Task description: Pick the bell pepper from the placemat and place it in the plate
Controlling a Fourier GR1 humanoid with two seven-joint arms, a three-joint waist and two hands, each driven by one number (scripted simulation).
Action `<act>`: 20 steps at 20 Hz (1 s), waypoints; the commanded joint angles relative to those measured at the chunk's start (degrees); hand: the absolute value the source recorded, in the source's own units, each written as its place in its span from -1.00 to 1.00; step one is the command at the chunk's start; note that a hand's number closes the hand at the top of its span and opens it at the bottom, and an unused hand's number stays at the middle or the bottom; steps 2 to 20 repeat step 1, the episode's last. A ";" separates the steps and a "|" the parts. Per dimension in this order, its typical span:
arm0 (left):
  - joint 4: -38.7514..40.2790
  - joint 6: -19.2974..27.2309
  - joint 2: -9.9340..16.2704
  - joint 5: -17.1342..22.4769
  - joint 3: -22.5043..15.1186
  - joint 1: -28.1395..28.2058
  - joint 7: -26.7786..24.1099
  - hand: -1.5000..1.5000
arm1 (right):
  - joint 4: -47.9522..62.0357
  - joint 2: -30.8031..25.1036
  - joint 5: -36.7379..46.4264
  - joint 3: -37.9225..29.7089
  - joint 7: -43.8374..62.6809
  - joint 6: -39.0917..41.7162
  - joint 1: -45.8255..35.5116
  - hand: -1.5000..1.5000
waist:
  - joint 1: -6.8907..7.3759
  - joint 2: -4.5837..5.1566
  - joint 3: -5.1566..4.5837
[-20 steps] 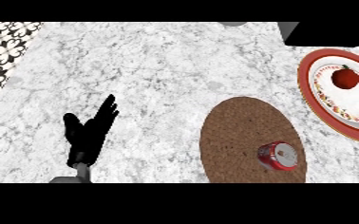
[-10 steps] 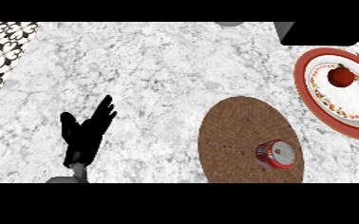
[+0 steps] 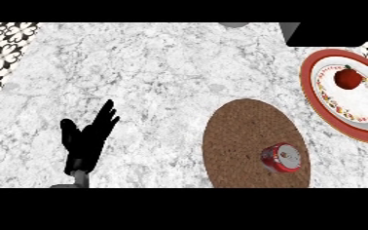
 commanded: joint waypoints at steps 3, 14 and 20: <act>4.12 -1.01 0.15 0.82 1.22 -1.28 0.01 0.00 | -0.84 -0.97 -1.07 0.34 -4.06 5.43 1.91 -1.00 | -0.44 0.04 -0.23; 4.12 -1.01 0.15 0.82 1.22 -1.28 0.01 0.00 | -0.84 -0.97 -1.07 0.34 -4.06 5.43 1.91 -1.00 | -0.44 0.04 -0.23; 4.12 -1.01 0.15 0.82 1.22 -1.28 0.01 0.00 | -0.84 -0.97 -1.07 0.34 -4.06 5.43 1.91 -1.00 | -0.44 0.04 -0.23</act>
